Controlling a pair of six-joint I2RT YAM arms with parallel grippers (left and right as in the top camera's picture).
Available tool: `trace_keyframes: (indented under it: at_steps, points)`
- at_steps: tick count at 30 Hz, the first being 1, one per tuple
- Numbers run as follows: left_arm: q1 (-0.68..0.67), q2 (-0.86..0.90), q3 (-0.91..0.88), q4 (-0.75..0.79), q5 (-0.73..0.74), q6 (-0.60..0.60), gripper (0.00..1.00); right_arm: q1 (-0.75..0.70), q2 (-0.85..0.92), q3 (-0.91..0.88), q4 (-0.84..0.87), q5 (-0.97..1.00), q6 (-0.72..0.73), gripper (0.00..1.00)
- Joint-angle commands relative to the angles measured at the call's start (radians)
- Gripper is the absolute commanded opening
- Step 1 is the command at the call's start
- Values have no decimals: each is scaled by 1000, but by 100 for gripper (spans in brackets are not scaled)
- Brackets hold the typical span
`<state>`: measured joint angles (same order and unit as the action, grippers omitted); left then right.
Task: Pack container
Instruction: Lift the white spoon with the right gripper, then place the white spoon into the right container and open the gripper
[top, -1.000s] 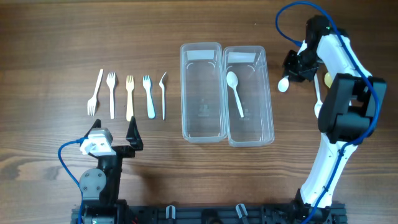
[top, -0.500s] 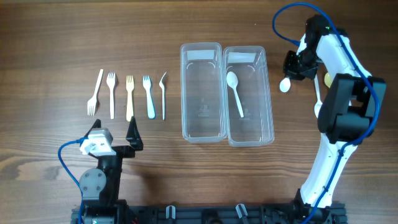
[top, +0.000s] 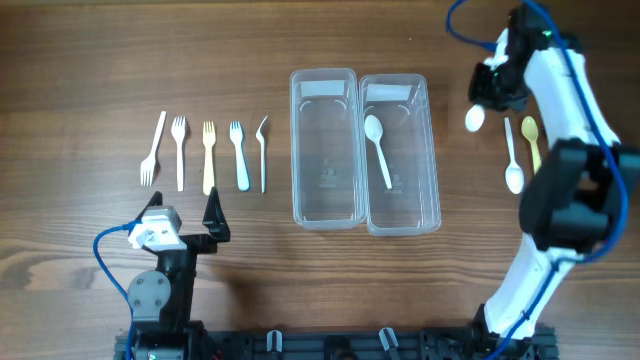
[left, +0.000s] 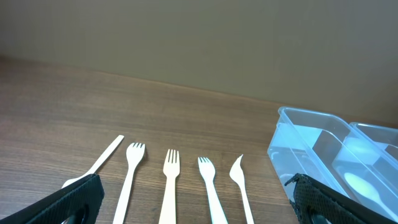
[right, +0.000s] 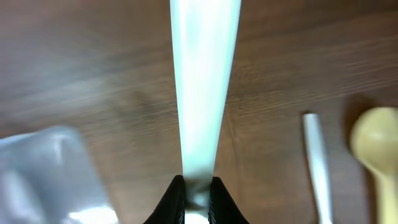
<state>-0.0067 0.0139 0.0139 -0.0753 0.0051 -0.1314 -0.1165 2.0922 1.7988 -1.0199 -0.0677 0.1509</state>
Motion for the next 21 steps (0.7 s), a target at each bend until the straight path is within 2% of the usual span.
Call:
trace_keyframes:
  at_steps: [1, 5, 9, 21]
  points:
    - [-5, -7, -8, 0, 12, 23, 100, 2, -127, 35, -3, -70, -20, 4]
    - [-5, -7, -8, 0, 12, 23, 100, 6, -208, 35, -24, -192, -19, 4]
    - [-5, -7, -8, 0, 12, 23, 100, 38, -228, 35, -86, -221, -63, 4]
    - [-5, -7, -8, 0, 12, 23, 100, 280, -222, 15, -136, -167, -124, 5]
